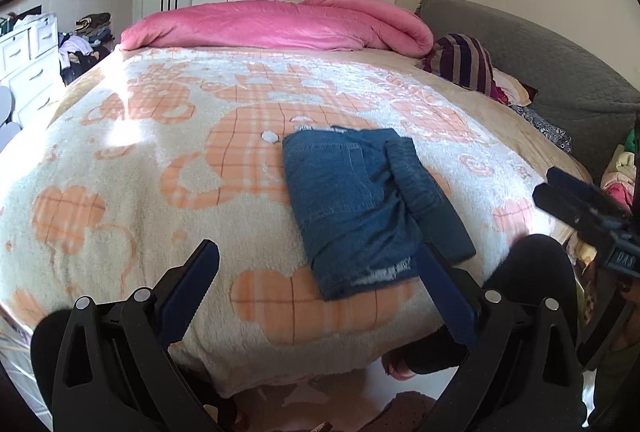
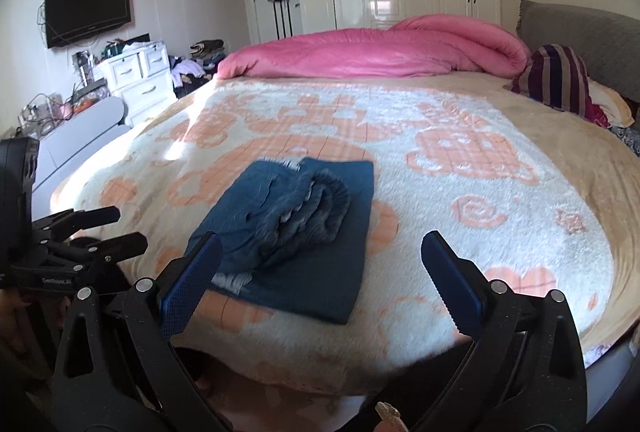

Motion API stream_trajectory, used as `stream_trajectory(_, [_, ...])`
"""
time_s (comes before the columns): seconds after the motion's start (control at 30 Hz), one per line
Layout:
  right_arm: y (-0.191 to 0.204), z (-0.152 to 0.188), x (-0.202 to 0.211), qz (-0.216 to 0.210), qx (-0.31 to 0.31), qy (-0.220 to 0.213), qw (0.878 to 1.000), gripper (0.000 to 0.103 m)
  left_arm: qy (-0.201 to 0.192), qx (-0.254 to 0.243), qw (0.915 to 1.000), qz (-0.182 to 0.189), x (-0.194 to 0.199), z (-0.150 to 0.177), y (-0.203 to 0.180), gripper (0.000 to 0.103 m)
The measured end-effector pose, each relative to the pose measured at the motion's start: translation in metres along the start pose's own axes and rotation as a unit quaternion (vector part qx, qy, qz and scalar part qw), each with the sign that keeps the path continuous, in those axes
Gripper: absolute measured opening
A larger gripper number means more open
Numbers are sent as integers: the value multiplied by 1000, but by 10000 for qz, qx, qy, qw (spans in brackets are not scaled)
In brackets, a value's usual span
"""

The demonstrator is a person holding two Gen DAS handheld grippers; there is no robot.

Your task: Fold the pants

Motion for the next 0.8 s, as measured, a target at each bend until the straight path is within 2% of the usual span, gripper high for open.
stream_trajectory(0.23, [14, 28, -4, 153, 186, 199, 9995, 94, 224, 112, 9997, -53, -8, 21, 0, 99])
stream_trajectory(0.5, [0, 46, -28, 479, -148, 712, 9962, 94, 561, 195, 9981, -168, -28, 36, 3, 99])
stream_trajectory(0.6, [-8, 51, -37, 565, -275, 876, 9942, 94, 579, 287, 9977, -207, -31, 37, 8, 99])
stream_trajectory(0.8, [-8, 51, -34, 524, -235, 788, 9952, 94, 597, 341, 9973, -240, -34, 39, 12, 99])
Point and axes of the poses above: each gripper's, at about its wrist camera, not at the fingertips, and x roughly against the way its jaws point, y to its left, z to its underside, the point moved 4 cm from there along -x, roughly the way its jaws point, and after that the axes turned 2 degrees about -x, right-handed, at the moved point
